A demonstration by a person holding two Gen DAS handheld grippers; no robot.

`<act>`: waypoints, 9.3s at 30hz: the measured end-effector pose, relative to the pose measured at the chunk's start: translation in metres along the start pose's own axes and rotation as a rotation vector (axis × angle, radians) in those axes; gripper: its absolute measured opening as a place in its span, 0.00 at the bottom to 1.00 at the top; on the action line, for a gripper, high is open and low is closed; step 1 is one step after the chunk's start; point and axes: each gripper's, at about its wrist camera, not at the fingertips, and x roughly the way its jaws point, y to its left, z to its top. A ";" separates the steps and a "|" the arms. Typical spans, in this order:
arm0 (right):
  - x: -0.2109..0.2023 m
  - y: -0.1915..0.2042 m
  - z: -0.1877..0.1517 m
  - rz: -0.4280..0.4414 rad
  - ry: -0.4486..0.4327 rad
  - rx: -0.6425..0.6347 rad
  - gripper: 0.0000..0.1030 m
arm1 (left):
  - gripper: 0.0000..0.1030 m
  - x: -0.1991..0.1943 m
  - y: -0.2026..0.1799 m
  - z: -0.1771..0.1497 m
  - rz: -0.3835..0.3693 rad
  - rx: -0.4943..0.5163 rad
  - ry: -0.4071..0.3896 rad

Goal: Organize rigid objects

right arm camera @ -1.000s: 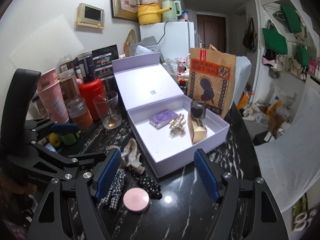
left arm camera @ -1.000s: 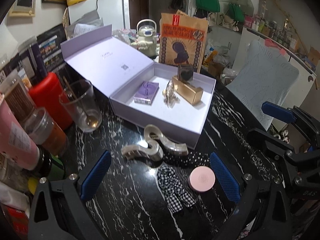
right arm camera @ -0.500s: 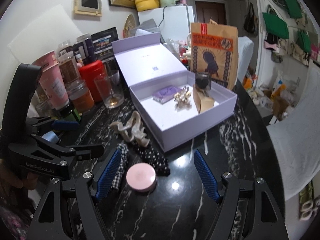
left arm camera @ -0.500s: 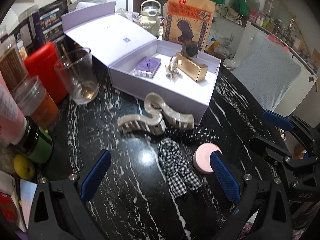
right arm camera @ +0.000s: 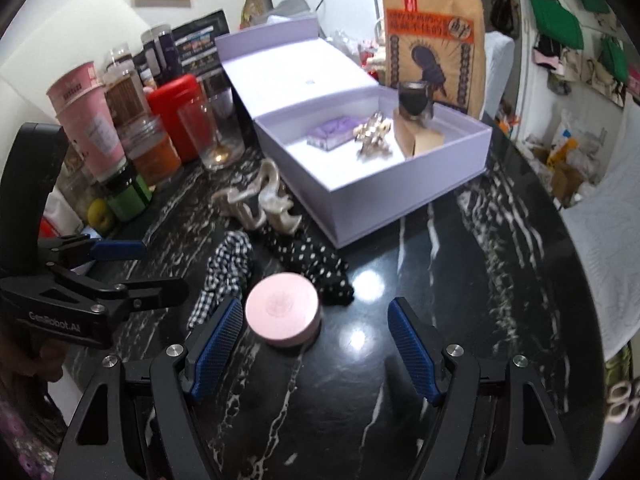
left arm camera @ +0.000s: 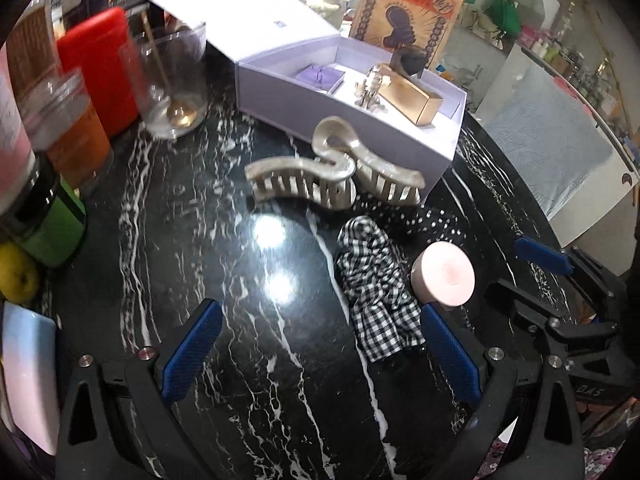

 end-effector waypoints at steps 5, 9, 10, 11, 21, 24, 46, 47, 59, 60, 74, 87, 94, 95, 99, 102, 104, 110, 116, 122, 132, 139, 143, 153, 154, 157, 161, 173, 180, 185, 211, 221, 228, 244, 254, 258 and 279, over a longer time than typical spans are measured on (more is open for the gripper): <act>0.016 0.006 -0.001 0.016 0.035 -0.019 0.74 | 0.98 0.004 0.006 -0.004 -0.008 -0.021 0.018; 0.029 0.010 0.001 0.018 0.052 -0.034 0.73 | 0.98 0.003 0.010 -0.004 0.000 -0.024 0.009; 0.033 0.012 0.001 0.016 0.062 -0.038 0.72 | 0.98 0.003 0.010 -0.004 0.003 -0.025 0.010; 0.036 0.012 0.001 0.016 0.068 -0.038 0.70 | 0.98 0.004 0.011 -0.004 0.007 -0.024 0.010; 0.045 0.015 0.001 0.029 0.095 -0.050 0.50 | 0.98 0.009 0.005 0.004 -0.005 0.006 0.005; 0.042 0.010 -0.001 0.018 0.098 -0.041 0.50 | 0.98 0.014 -0.002 0.007 -0.026 0.026 0.010; 0.016 -0.019 -0.018 -0.068 0.076 0.034 0.50 | 0.48 0.037 -0.035 0.011 0.047 0.055 0.013; 0.016 -0.019 -0.018 -0.069 0.074 0.034 0.50 | 0.41 0.037 -0.034 0.011 0.046 0.057 0.011; 0.013 -0.015 -0.023 -0.082 0.063 0.019 0.50 | 0.31 0.029 -0.032 -0.002 0.004 0.079 0.012; 0.013 -0.014 -0.024 -0.085 0.062 0.016 0.50 | 0.31 0.029 -0.032 -0.002 0.004 0.079 0.012; 0.020 -0.007 -0.022 -0.146 0.052 -0.037 0.49 | 0.31 0.030 -0.033 -0.002 -0.020 0.096 0.003; 0.013 -0.005 -0.021 -0.097 0.051 -0.018 0.49 | 0.31 0.023 -0.040 0.000 -0.029 0.112 -0.006; 0.004 -0.004 -0.020 -0.084 0.032 -0.016 0.49 | 0.31 0.012 -0.045 0.000 -0.022 0.126 -0.031; 0.002 -0.003 -0.020 -0.083 0.029 -0.019 0.49 | 0.31 0.010 -0.046 0.000 -0.020 0.129 -0.033; -0.005 0.001 -0.016 -0.086 0.008 -0.038 0.49 | 0.31 0.003 -0.050 0.001 -0.022 0.141 -0.046; -0.010 0.004 -0.012 -0.093 -0.011 -0.056 0.49 | 0.31 -0.004 -0.052 0.003 -0.020 0.151 -0.063; -0.014 0.006 -0.010 -0.093 -0.023 -0.062 0.49 | 0.31 -0.008 -0.053 0.005 -0.020 0.154 -0.073; -0.024 0.007 -0.002 -0.086 -0.051 -0.076 0.49 | 0.31 -0.016 -0.056 0.014 -0.008 0.165 -0.093; -0.031 0.010 0.009 -0.083 -0.078 -0.104 0.49 | 0.31 -0.024 -0.061 0.023 -0.006 0.187 -0.113; -0.037 0.010 0.020 -0.071 -0.101 -0.122 0.49 | 0.31 -0.035 -0.064 0.035 0.001 0.202 -0.153; -0.047 0.008 0.045 -0.053 -0.138 -0.148 0.49 | 0.31 -0.048 -0.068 0.059 -0.023 0.217 -0.212; -0.050 0.008 0.066 -0.065 -0.157 -0.171 0.49 | 0.31 -0.053 -0.070 0.072 -0.014 0.240 -0.249; -0.049 0.007 0.078 -0.068 -0.171 -0.184 0.49 | 0.31 -0.053 -0.067 0.080 -0.013 0.236 -0.263; -0.040 0.000 0.109 -0.052 -0.179 -0.191 0.49 | 0.31 -0.050 -0.056 0.102 -0.009 0.212 -0.280; -0.039 -0.001 0.111 -0.052 -0.178 -0.193 0.49 | 0.31 -0.050 -0.055 0.105 -0.007 0.210 -0.283; -0.035 -0.003 0.120 -0.051 -0.180 -0.201 0.49 | 0.31 -0.048 -0.052 0.113 -0.004 0.208 -0.289; -0.030 -0.005 0.132 -0.054 -0.184 -0.210 0.49 | 0.31 -0.044 -0.048 0.125 -0.007 0.200 -0.293; -0.010 -0.016 0.165 -0.067 -0.182 -0.222 0.49 | 0.31 -0.031 -0.034 0.166 -0.002 0.193 -0.306; -0.001 -0.030 0.186 -0.089 -0.195 -0.213 0.49 | 0.31 -0.022 -0.026 0.190 0.008 0.182 -0.317; 0.006 -0.038 0.200 -0.107 -0.200 -0.207 0.49 | 0.31 -0.013 -0.020 0.205 0.020 0.176 -0.318; 0.068 -0.079 0.194 -0.162 -0.096 -0.143 0.49 | 0.31 0.063 -0.021 0.227 0.006 0.198 -0.177; 0.089 -0.093 0.183 -0.156 -0.036 -0.108 0.49 | 0.31 0.089 -0.021 0.228 -0.016 0.213 -0.099; 0.100 -0.098 0.180 -0.172 -0.009 -0.102 0.49 | 0.31 0.106 -0.024 0.226 -0.016 0.226 -0.051; 0.113 -0.105 0.174 -0.173 0.029 -0.075 0.49 | 0.31 0.131 -0.019 0.227 -0.047 0.195 0.030; 0.114 -0.103 0.175 -0.182 0.034 -0.077 0.49 | 0.31 0.130 -0.019 0.225 -0.033 0.191 0.027; 0.114 -0.103 0.176 -0.185 0.040 -0.071 0.49 | 0.31 0.130 -0.021 0.224 -0.023 0.192 0.029; 0.104 -0.101 0.177 -0.201 0.039 -0.092 0.59 | 0.32 0.124 -0.018 0.220 0.031 0.179 0.055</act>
